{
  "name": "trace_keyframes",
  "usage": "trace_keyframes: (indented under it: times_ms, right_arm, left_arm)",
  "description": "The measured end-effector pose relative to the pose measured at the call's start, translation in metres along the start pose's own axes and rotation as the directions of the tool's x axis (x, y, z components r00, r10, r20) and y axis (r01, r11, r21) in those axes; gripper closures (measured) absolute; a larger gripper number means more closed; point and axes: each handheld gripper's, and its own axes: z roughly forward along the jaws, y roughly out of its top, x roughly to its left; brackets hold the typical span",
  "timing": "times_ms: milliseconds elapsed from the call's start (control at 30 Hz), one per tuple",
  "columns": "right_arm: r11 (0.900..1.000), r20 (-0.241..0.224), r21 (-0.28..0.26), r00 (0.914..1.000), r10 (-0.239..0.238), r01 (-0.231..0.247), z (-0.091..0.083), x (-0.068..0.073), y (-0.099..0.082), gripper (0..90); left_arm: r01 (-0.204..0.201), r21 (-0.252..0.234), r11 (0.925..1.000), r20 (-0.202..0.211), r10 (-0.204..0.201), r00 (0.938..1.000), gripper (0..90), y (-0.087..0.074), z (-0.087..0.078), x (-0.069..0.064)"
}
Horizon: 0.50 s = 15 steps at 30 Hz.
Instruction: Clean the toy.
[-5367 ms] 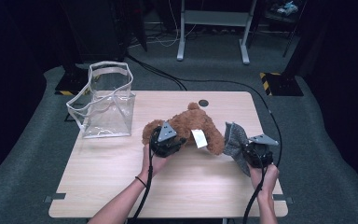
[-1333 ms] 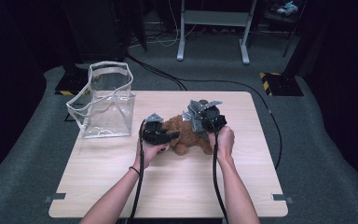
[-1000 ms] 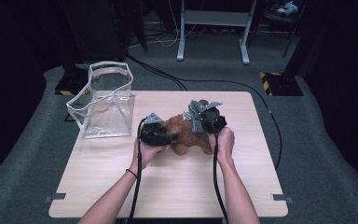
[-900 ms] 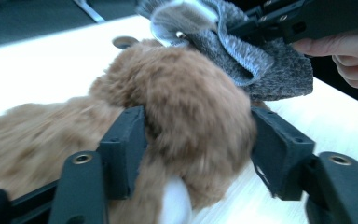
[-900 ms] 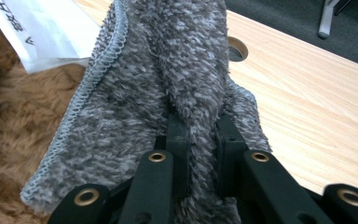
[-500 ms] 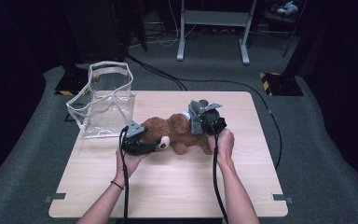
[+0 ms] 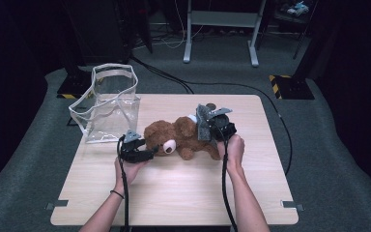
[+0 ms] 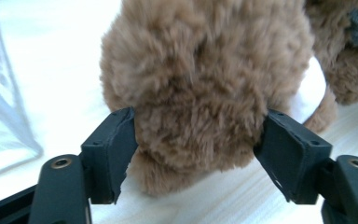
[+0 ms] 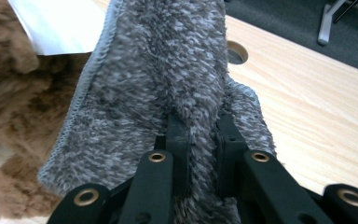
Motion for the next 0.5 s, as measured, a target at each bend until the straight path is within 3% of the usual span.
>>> trace_keyframes:
  times_ms: [267,500]
  right_arm:
    - [0.9963,-0.012,-0.072,0.9988,-0.048,0.047,-0.027,0.013,0.008,79.6]
    - [0.9975,-0.013,-0.067,0.9996,-0.025,0.024,-0.025,0.010,-0.005,79.6]
  left_arm:
    - [-0.001,0.042,0.9991,-0.041,0.003,0.9992,32.6,-0.006,0.011,0.004]
    - [0.030,0.086,0.9958,-0.063,-0.025,0.9977,38.2,-0.009,0.021,0.008]
